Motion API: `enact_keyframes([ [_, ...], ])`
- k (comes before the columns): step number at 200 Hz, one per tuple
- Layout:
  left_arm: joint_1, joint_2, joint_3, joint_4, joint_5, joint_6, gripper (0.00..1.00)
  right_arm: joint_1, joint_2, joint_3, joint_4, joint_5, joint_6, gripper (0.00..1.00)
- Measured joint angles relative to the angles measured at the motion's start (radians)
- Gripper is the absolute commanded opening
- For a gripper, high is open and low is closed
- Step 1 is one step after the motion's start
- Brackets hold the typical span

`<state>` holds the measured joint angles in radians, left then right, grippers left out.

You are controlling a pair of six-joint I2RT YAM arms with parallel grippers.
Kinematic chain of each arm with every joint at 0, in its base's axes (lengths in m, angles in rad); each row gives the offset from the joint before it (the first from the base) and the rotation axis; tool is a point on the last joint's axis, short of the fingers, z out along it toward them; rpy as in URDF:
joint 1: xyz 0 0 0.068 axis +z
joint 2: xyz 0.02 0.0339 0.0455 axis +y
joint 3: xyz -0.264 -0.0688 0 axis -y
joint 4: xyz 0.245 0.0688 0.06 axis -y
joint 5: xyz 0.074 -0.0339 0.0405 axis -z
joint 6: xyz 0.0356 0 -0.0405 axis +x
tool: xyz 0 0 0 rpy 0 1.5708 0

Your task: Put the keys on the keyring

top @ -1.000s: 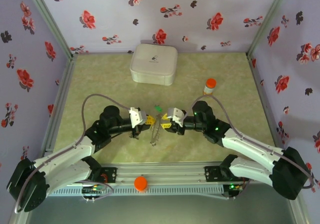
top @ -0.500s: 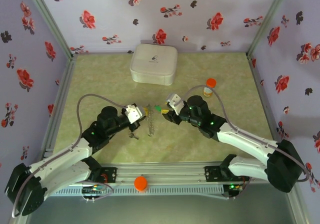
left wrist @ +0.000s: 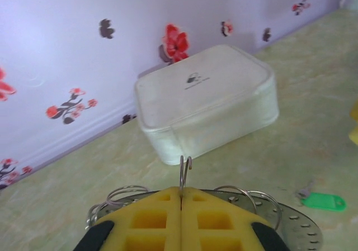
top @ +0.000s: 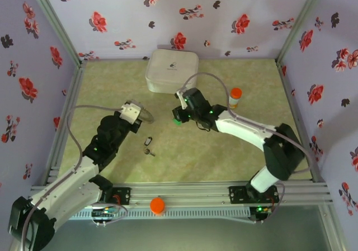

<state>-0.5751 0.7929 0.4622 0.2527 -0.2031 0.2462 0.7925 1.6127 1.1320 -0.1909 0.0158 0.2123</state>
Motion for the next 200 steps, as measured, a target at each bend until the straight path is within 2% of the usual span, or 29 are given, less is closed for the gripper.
enact_keyframes([
  [38,0.039,-0.027,-0.017,0.000,-0.034,-0.039,0.00,0.002,0.190,0.168,-0.168,0.024,0.123,0.40],
  [55,0.040,-0.029,-0.023,0.000,-0.035,-0.053,0.00,0.002,0.281,0.269,-0.248,0.057,0.197,0.43],
  [102,0.040,-0.030,-0.033,0.000,-0.034,-0.065,0.00,0.029,0.420,0.409,-0.323,0.165,0.347,0.46],
  [147,0.040,-0.039,-0.034,0.000,-0.032,-0.066,0.00,0.039,0.542,0.544,-0.351,0.214,0.392,0.45],
  [200,0.040,-0.041,-0.034,0.000,-0.025,-0.084,0.00,0.045,0.627,0.580,-0.379,0.221,0.397,0.40],
])
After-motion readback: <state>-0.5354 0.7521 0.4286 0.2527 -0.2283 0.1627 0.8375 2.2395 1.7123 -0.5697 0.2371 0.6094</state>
